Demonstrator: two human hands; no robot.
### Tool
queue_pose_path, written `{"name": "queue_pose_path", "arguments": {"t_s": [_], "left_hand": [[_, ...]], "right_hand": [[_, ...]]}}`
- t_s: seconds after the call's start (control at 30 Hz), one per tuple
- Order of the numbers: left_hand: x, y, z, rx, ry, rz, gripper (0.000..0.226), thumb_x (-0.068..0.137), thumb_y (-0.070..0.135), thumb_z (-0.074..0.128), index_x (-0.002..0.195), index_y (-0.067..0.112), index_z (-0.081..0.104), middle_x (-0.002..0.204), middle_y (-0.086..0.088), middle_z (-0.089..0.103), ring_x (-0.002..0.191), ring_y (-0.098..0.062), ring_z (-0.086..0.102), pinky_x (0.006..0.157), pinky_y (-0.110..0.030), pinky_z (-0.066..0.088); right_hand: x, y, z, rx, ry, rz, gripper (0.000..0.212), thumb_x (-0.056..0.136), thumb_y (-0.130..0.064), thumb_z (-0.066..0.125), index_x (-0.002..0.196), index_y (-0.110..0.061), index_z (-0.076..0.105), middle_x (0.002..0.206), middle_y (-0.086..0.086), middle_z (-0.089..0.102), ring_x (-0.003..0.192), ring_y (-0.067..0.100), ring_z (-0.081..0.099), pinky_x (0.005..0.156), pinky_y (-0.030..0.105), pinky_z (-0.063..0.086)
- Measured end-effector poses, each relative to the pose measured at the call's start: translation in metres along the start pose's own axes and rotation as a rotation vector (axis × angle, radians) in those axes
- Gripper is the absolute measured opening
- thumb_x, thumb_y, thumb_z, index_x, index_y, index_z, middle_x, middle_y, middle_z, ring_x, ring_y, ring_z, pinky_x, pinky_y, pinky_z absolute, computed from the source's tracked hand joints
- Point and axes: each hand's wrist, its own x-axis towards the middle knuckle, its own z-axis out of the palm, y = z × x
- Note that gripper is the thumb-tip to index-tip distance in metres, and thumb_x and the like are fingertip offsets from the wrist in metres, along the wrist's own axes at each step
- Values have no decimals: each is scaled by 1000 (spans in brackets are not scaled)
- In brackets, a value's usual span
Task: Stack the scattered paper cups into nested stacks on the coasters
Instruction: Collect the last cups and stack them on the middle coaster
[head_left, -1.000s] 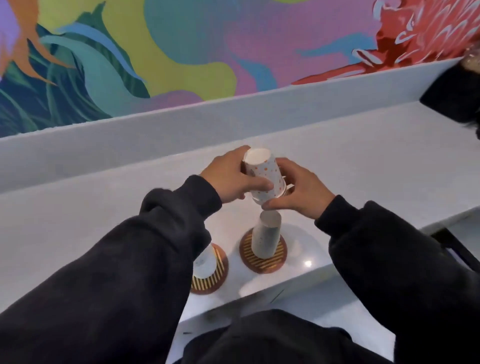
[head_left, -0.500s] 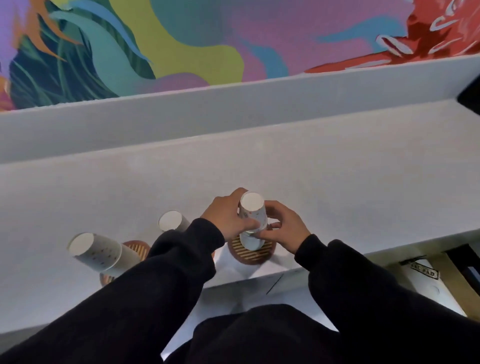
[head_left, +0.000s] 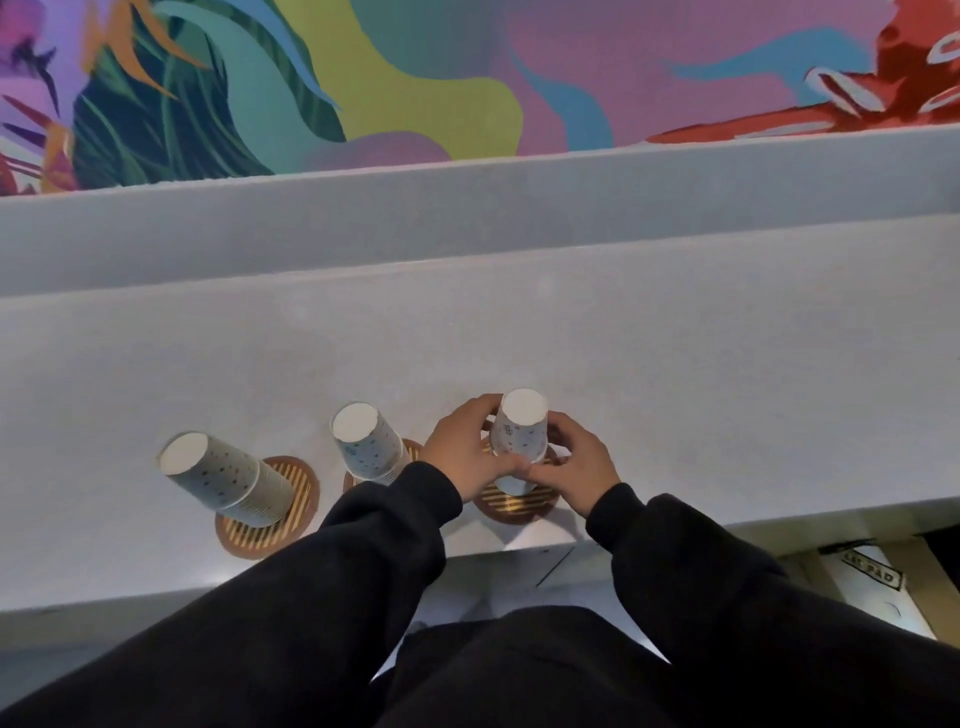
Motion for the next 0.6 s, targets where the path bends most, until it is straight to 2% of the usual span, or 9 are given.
{"name": "queue_pose_path", "arguments": {"t_s": [0.1, 0.17, 0.27, 0.37, 0.43, 0.5, 0.6], "left_hand": [[-4, 5, 3, -61, 84, 41, 62, 80, 37, 84, 134, 39, 53, 125, 21, 61, 109, 7, 54, 85, -6, 38], [-7, 8, 4, -77, 120, 48, 56, 82, 38, 82, 130, 44, 52, 120, 28, 60, 107, 14, 53, 87, -4, 38], [-12, 14, 4, -83, 119, 44, 57, 84, 39, 81, 133, 41, 52, 121, 26, 60, 107, 7, 54, 97, -20, 48], [-19, 32, -9, -120, 182, 72, 57, 83, 40, 81, 133, 39, 53, 121, 26, 61, 104, 9, 54, 102, -32, 51], [-27, 52, -29, -158, 277, 121, 57, 82, 43, 82, 132, 38, 54, 123, 25, 62, 109, 9, 56, 100, -33, 53], [-41, 69, -59, -187, 421, 184, 60, 80, 43, 84, 132, 34, 56, 125, 22, 64, 114, 0, 59, 96, -30, 55], [-65, 64, -105, -153, 637, 246, 59, 78, 40, 85, 130, 30, 58, 123, 19, 65, 114, -6, 62, 91, -27, 55]], "right_hand": [[1, 2, 0, 0, 7, 4, 71, 68, -28, 93, 129, -36, 59, 125, -14, 68, 119, 6, 60, 99, 34, 52], [1, 3, -1, -13, 6, -2, 71, 67, -26, 94, 128, -36, 60, 122, -16, 68, 117, 2, 60, 95, 29, 52], [1, 2, -3, -14, -1, -4, 70, 68, -23, 94, 127, -38, 59, 122, -16, 68, 116, 0, 60, 94, 27, 51], [2, 1, -4, -35, -20, 12, 69, 69, -28, 93, 129, -36, 59, 121, -16, 68, 115, 5, 61, 100, 34, 53], [3, -1, -5, -59, -33, 21, 70, 70, -32, 92, 131, -36, 57, 124, -15, 67, 117, 8, 60, 103, 40, 51], [0, -5, -6, -63, -31, 14, 73, 71, -29, 92, 133, -37, 54, 130, -14, 64, 123, 11, 57, 104, 38, 48], [-9, -15, -3, -86, 8, -60, 95, 68, -26, 95, 145, -38, 40, 144, -13, 53, 132, 11, 48, 106, 33, 42]]}}
